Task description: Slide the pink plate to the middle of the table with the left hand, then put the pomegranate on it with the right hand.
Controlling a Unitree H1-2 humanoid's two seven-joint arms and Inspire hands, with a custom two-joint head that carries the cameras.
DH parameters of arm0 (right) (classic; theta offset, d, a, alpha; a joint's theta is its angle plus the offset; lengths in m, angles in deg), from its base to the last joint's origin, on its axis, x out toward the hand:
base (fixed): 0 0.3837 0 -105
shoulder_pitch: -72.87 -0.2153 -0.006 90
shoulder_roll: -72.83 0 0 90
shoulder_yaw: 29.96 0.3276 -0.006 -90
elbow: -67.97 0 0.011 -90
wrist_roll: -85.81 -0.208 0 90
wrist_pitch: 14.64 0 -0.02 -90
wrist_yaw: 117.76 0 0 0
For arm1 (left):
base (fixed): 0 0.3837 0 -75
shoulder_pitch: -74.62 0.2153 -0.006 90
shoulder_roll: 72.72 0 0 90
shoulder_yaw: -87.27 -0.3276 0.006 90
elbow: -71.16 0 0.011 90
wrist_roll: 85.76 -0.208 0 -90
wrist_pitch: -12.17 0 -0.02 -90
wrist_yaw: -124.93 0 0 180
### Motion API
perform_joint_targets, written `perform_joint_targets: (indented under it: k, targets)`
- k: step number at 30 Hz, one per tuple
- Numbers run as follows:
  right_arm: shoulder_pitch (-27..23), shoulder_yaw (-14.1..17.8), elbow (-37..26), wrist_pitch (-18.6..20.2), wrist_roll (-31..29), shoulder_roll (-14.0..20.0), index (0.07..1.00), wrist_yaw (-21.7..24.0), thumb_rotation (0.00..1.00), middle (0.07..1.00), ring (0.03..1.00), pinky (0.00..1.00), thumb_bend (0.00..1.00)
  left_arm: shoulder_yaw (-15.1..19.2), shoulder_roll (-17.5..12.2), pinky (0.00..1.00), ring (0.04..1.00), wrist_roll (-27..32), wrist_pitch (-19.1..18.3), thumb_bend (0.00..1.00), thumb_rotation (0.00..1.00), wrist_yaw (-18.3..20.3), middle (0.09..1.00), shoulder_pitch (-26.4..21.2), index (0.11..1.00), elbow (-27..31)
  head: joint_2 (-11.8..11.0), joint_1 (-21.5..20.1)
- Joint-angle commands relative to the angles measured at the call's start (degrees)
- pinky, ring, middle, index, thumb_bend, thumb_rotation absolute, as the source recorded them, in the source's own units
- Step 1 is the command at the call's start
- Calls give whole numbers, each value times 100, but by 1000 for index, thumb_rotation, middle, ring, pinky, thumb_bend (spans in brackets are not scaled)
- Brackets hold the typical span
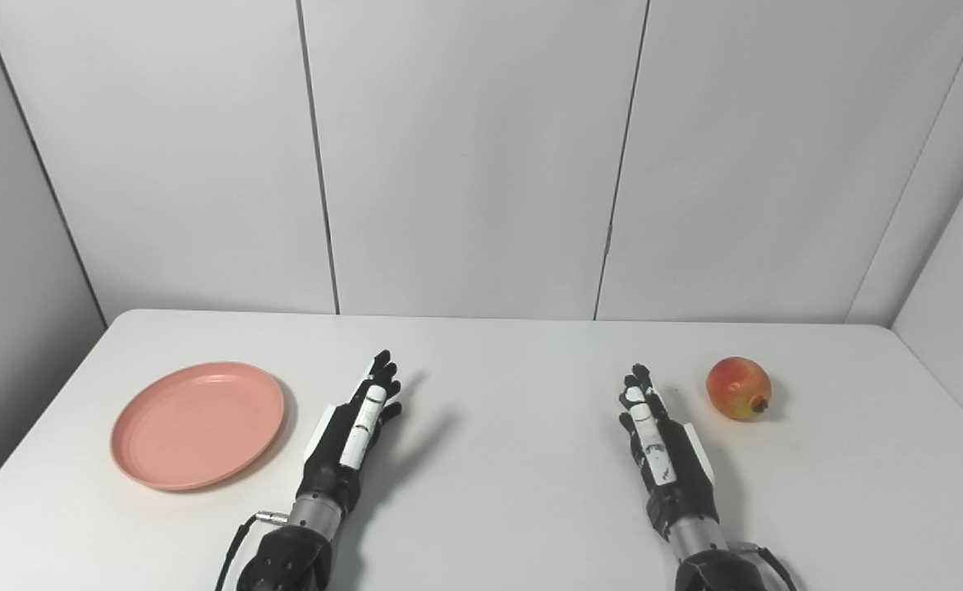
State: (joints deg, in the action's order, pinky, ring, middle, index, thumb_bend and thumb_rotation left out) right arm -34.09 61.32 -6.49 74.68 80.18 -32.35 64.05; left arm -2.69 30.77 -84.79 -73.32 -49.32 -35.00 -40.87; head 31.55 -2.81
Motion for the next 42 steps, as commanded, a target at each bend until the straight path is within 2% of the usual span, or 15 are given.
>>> perform_joint_targets:
  k: [1, 7, 32, 37, 41, 42]
  targets:
    - [-195, -6, -126, -11, -18, 25, 1000, 69, 868, 1000, 1000, 1000, 578, -2, -102, 924, 964, -23, 20, 502, 1000, -14, 987, 26, 984, -92, 4, 8]
    - [-200, 0, -134, 7, -29, 23, 1000, 73, 863, 1000, 1000, 1000, 582, 9, -98, 929, 970, 3, -82, 507, 1000, -5, 990, 3, 986, -73, 1, 7]
    - [-205, -19, -142, 18, 12, 54, 1000, 81, 856, 1000, 1000, 1000, 593, -28, -114, 925, 967, -46, -92, 509, 1000, 3, 989, 13, 985, -40, 19, 2]
    - [-213, -25, -105, -45, -9, 64, 1000, 121, 871, 1000, 1000, 1000, 571, -26, -115, 932, 972, 22, -60, 515, 1000, 50, 992, 7, 989, -73, 8, 8]
    - [-196, -29, -122, -20, 31, 69, 1000, 93, 870, 1000, 1000, 1000, 579, -29, -103, 928, 970, -3, -71, 501, 1000, 25, 990, 31, 989, -48, -9, 86]
    - [-191, -30, -131, -17, 35, 78, 1000, 96, 869, 1000, 1000, 1000, 580, -32, -98, 928, 970, -10, -82, 508, 1000, 19, 990, 33, 988, -37, -16, 224]
